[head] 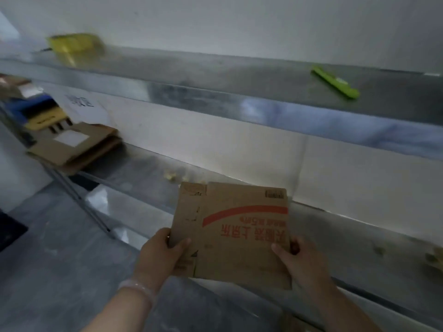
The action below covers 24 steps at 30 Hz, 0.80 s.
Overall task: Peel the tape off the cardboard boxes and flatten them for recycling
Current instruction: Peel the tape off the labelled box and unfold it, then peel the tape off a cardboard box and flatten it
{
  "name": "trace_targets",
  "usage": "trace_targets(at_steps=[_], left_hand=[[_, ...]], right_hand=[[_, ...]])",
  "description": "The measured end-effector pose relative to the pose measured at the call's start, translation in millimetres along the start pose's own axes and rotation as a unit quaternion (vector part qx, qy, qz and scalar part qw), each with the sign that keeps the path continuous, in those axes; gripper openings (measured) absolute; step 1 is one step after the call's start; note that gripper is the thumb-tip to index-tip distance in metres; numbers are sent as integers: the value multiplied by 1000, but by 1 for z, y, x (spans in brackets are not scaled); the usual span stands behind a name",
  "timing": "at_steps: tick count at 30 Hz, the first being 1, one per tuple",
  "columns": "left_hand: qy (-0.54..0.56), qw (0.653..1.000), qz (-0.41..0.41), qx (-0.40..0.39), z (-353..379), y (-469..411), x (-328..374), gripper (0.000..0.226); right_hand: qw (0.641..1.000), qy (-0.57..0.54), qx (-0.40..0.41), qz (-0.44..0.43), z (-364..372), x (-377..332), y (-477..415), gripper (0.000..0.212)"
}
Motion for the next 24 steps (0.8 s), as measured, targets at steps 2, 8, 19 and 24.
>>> trace_targets(at_steps=[2,8,19,24], left_hand=[[9,999,-16,31,-40,-18,-30,24],[4,992,-40,120,-159,-78,-124,27],[-16,986,-54,156,-283,-204,-239,46],[-50,983,-62,163,-326,-282,-257,34]], right_hand=[[1000,-9,-19,-16,43,-37,-1,28],[995,-36,-78,-59,180,-144,5,26],[979,-69,-168,-88,357,-277,-26,19],[973,-71,-198,-92,422,-327,-67,18]])
Point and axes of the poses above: each hand's wrist, its own y-axis away from the middle knuckle, its own z-axis out of the palm, x = y × z, the point moved 4 cm from there along -y, towards the middle knuckle, and after that the axes turned 8 degrees about -y, right-handed, at the moved point
